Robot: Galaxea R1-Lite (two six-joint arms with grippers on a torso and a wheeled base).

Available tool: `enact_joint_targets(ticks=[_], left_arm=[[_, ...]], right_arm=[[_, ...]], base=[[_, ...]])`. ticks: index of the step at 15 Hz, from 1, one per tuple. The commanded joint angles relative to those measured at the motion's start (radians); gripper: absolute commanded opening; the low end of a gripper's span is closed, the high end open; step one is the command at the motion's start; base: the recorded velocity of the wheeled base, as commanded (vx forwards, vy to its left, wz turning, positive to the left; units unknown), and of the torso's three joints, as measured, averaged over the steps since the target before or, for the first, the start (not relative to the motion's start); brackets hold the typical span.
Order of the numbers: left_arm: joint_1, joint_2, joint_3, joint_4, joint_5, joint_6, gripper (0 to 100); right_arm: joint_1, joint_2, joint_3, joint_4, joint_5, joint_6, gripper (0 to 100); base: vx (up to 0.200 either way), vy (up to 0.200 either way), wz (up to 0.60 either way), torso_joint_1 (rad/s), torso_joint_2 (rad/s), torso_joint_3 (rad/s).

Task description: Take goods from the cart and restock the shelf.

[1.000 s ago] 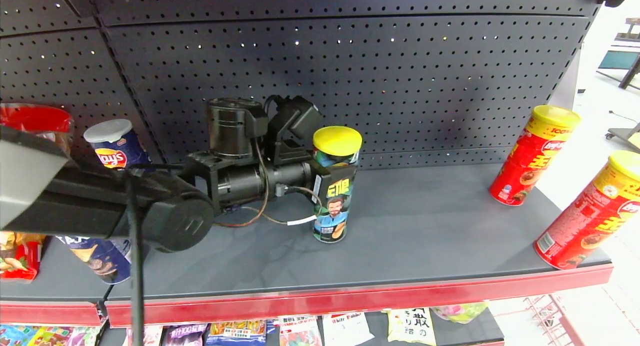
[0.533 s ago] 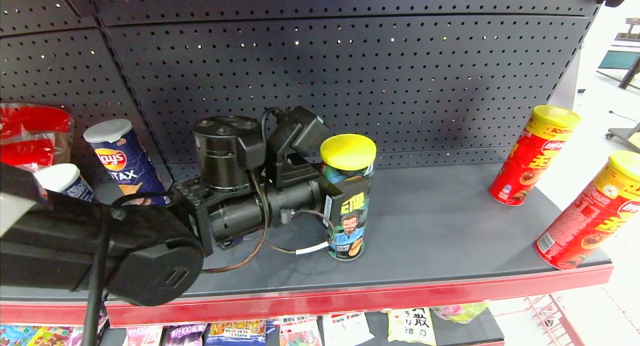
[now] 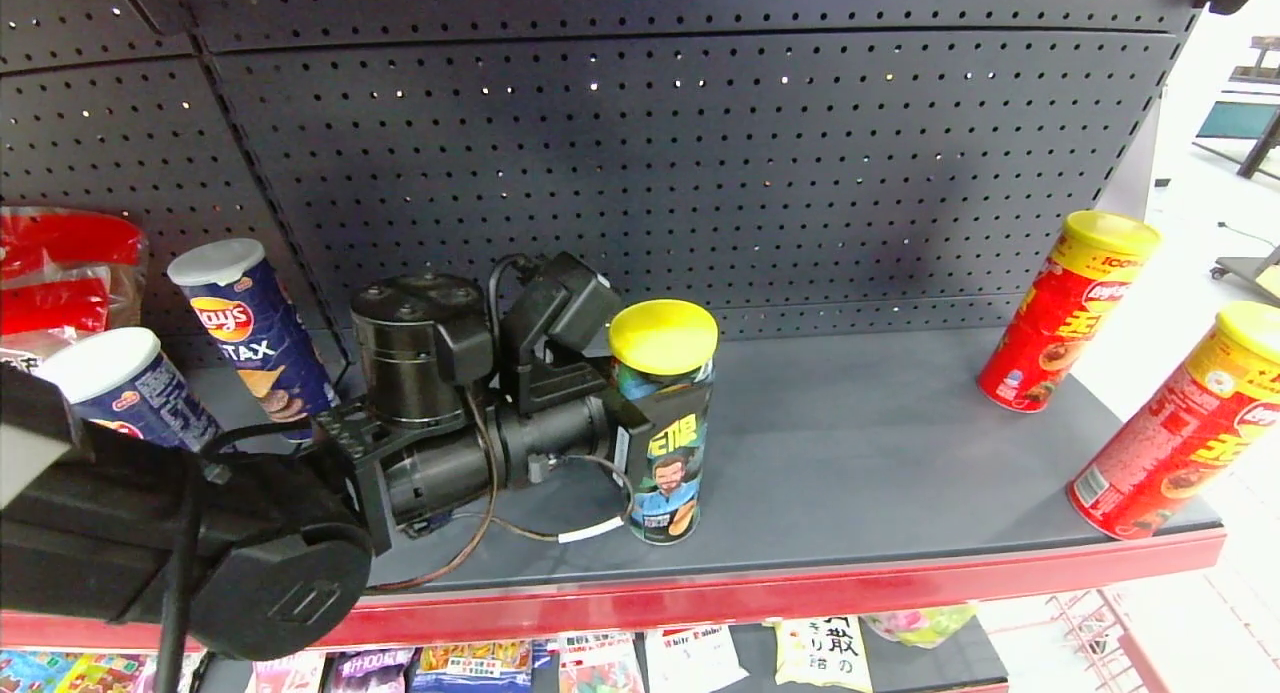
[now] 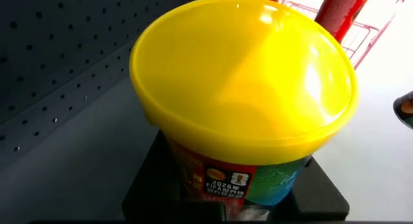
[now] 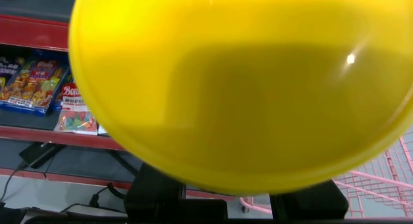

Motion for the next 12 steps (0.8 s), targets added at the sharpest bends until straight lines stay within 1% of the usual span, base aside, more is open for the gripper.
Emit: enact_joint_targets(ticks=[1,4,9,12], left_arm=[[-0.003,-0.016,0.012,0.000,-0.002,0.000,0],[-0.003,-0.024,0.021,0.000,0.001,0.000,0],[-0.006,-0.058,0.076,0.000,-0.008,-0.001,0],[-0.007,-0.062,0.078,0.000,-0.013,-0.001,0]], right_arm=[[0.001,0.002,0.001,0.000,0.000,-0.001,0],[0.001,0.002,0.001,0.000,0.000,-0.001,0],[0.001,0.002,0.001,0.000,0.000,-0.001,0],[0.001,0.002,0.001,0.001,0.000,-0.001,0]], base=[[0.000,0.000,0.00,0.000,0.00,0.000],[0.000,0.000,0.00,0.000,0.00,0.000],[0.000,0.000,0.00,0.000,0.00,0.000],[0.000,0.000,0.00,0.000,0.00,0.000]])
